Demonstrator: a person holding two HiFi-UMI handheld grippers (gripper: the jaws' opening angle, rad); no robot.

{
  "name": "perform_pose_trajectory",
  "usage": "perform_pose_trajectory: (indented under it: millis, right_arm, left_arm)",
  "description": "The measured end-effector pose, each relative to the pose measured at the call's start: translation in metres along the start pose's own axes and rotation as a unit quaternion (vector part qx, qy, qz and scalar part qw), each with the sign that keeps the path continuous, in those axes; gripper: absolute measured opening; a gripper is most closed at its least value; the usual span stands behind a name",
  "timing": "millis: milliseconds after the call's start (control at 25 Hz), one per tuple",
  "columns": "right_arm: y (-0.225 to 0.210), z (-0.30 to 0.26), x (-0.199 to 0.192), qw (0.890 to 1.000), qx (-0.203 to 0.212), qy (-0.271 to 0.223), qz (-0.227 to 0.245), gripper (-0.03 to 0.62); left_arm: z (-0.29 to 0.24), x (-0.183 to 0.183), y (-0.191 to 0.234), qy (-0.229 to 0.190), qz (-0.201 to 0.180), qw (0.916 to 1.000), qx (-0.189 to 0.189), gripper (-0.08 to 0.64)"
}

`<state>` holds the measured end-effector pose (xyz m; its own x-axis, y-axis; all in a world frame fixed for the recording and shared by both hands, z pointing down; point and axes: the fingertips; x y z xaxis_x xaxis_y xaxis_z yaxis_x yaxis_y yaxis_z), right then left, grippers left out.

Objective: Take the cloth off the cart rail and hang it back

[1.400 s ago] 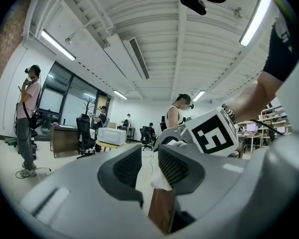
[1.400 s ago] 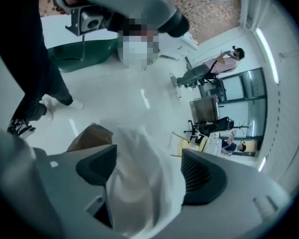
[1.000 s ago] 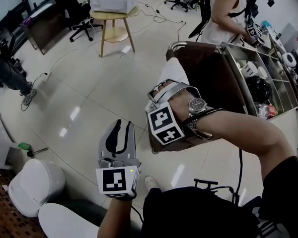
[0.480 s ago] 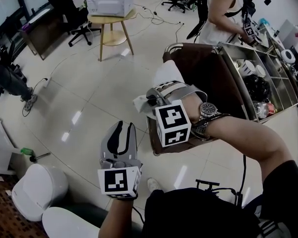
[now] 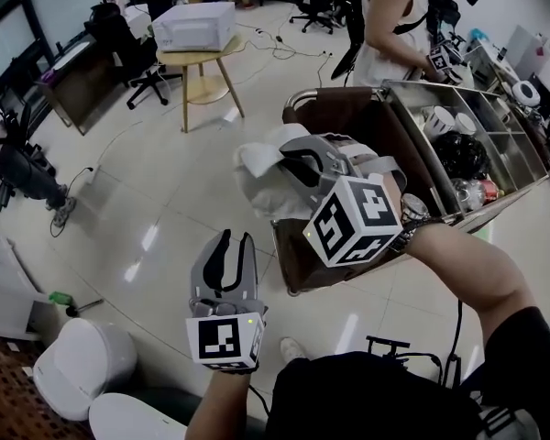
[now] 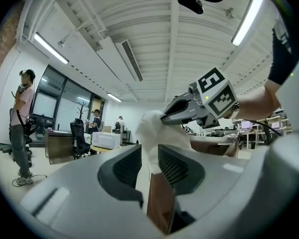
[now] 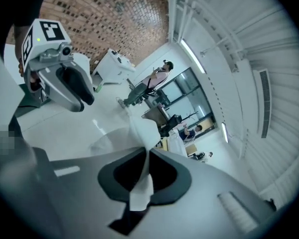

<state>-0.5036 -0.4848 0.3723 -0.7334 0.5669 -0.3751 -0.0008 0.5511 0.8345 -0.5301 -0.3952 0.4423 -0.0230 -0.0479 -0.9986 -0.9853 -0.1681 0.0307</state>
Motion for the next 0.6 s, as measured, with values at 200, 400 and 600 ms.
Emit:
perform_pose_trajectory:
  millis: [200, 400, 600]
  right_arm:
    - [-0.028, 0.079, -0.018, 0.997, -0.049, -0.048, -0.041, 0.014]
    - [-0.046, 0.145, 0.010, 0.990, -0.088, -0.078, -0.073, 0.014]
    - [-0.056, 0.251, -0.003, 0.979, -0.133, -0.127, -0.093, 0.013]
  left_arm:
    - [0.001, 0.014, -0.059, -0.007, -0.022, 0.9997, 0.000, 0.086]
    - [0.031, 0.034, -0.079, -0.016, -0.042, 0.9990, -0.002, 0.086]
    - [0.058, 0.050, -0.157, -0.026, -0.062, 0.9977, 0.003, 0.086]
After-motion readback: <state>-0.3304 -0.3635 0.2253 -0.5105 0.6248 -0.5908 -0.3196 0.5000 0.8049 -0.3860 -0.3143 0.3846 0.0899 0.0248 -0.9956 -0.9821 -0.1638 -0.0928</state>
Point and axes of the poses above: the fingertips, and each gripper's own axes: z backward along the fingers, y to its left, x out of its top, and after that the axes turned 4 degrees about y, right-handed
